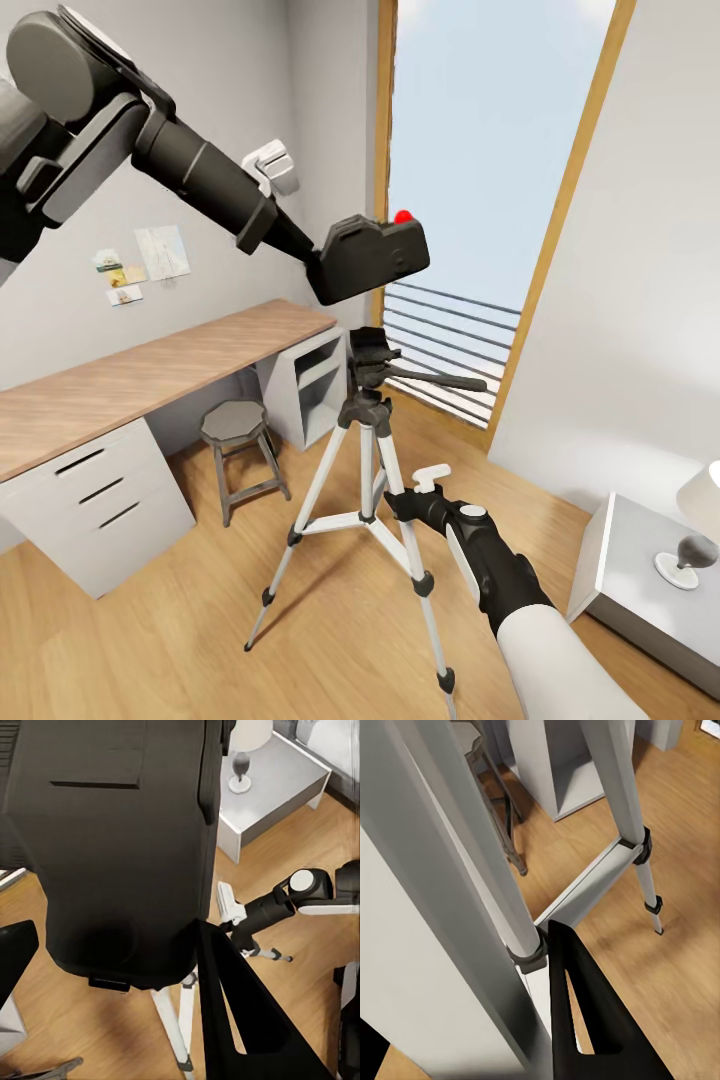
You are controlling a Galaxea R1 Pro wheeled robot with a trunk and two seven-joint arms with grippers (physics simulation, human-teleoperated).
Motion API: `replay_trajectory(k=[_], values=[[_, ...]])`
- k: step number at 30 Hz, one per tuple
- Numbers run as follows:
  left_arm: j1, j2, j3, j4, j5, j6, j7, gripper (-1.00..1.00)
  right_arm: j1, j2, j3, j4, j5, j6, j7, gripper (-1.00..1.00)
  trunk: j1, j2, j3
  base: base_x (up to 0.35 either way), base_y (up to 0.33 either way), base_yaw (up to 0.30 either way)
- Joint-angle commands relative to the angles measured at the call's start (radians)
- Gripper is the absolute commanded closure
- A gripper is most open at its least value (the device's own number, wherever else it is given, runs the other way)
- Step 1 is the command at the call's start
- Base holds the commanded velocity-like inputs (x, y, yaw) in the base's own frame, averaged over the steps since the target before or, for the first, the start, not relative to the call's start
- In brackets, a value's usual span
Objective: Attach the digital camera to the camera tripod in the bedroom.
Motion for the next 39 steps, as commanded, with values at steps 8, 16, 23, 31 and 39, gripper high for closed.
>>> replay_trajectory(k=[8,16,23,31,39], values=[[-0.002,-0.039,-0.081,0.011,-0.003,0.003,0.006,1.00,0.000,0.000,-0.001,0.014,0.079,0.002,0.004,1.00,0.001,-0.002,-0.002,0.000,0.000,0.000],[-0.002,-0.053,-0.109,0.008,-0.014,0.003,0.015,1.00,0.000,0.000,-0.001,0.014,0.079,0.002,0.004,1.00,0.001,-0.002,-0.002,0.000,0.000,0.000],[-0.002,-0.056,-0.101,0.001,-0.128,0.005,0.019,1.00,0.000,0.000,-0.001,0.014,0.079,0.002,0.004,1.00,0.001,-0.002,-0.002,0.000,0.000,0.000],[-0.002,-0.055,-0.098,0.001,-0.144,0.006,0.020,1.00,0.000,0.000,-0.001,0.014,0.079,0.002,0.005,1.00,0.001,-0.002,-0.002,0.000,0.000,0.000],[-0.002,-0.055,-0.100,0.002,-0.145,0.005,0.020,1.00,0.000,0.000,-0.001,0.014,0.079,0.002,0.006,1.00,0.001,-0.002,-0.002,0.000,0.000,0.000]])
